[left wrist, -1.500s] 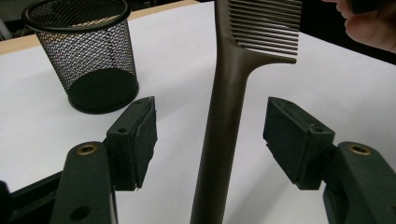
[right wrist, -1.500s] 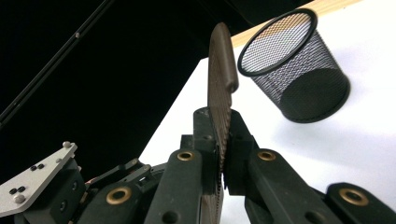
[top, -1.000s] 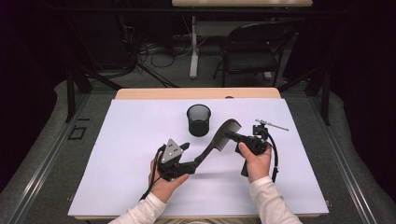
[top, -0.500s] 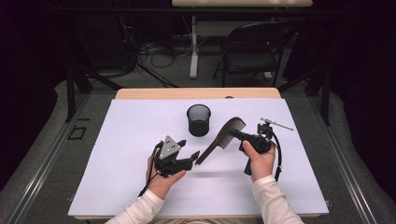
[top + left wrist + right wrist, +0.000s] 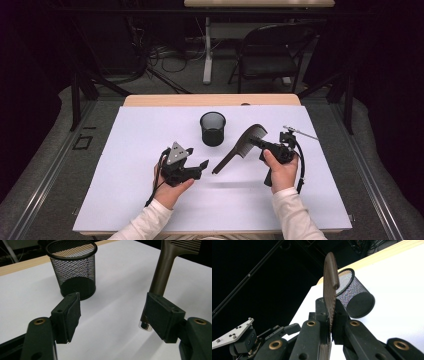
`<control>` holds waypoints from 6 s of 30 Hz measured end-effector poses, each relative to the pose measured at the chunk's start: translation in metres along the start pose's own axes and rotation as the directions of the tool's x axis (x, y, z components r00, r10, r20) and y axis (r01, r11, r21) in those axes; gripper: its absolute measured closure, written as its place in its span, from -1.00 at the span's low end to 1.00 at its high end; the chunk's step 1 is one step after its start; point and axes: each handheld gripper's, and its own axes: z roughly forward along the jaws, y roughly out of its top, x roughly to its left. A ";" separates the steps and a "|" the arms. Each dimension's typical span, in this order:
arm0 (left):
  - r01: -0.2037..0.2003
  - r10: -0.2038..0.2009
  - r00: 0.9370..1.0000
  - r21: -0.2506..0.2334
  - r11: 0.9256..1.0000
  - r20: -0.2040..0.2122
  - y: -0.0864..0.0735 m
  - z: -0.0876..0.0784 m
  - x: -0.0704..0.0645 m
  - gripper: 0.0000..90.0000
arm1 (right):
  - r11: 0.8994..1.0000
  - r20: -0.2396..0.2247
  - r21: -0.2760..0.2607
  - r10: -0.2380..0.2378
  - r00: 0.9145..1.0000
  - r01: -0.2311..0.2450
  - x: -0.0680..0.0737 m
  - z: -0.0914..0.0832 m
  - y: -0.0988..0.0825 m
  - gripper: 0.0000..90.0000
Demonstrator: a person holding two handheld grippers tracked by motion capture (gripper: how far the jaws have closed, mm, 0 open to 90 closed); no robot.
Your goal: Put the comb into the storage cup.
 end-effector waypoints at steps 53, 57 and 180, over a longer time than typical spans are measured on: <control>0.115 -0.117 0.992 -0.050 0.992 -0.037 0.003 -0.019 0.037 -0.65 | 0.997 0.033 -0.063 -0.052 0.998 0.054 -0.004 -0.013 0.014 0.92; 0.123 -0.125 0.991 -0.052 0.991 -0.042 0.003 -0.021 0.040 -0.65 | 0.993 0.043 -0.081 -0.078 0.996 0.081 0.000 -0.015 0.017 0.92; 0.156 -0.161 0.985 -0.072 0.985 -0.066 0.001 -0.030 0.053 -0.65 | 0.959 0.263 0.014 -0.278 0.924 0.284 0.066 0.092 0.110 0.92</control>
